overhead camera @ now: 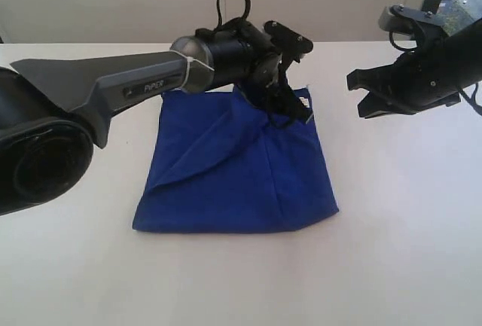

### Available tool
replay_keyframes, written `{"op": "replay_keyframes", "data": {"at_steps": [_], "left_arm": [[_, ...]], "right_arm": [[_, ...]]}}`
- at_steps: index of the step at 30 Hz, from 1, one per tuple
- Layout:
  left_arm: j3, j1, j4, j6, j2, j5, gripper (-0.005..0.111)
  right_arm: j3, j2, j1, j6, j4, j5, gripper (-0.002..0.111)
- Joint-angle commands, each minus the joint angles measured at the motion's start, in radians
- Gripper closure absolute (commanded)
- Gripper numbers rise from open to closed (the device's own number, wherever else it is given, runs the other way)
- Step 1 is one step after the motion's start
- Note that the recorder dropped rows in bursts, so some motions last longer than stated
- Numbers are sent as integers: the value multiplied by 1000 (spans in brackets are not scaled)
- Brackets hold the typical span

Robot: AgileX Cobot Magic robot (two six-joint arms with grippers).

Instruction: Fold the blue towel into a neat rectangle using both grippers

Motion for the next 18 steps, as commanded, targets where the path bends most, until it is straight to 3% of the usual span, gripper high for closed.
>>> {"op": "replay_keyframes", "data": {"at_steps": [1,6,11,18], "left_arm": [[-1,-2,107,-2,-34,123,107],[-1,7,215,-4,-71,243,107],[-1,76,208,-1,-117,361,107],[-1,193,0,162,-141,378,107]], "right_arm": [[4,2,-2,-15,3,-1,108],[4,2,-2,-15,1,1,108],[4,2,-2,-15,6,15,108],[-25,2,27,-45,132,26,108]]}}
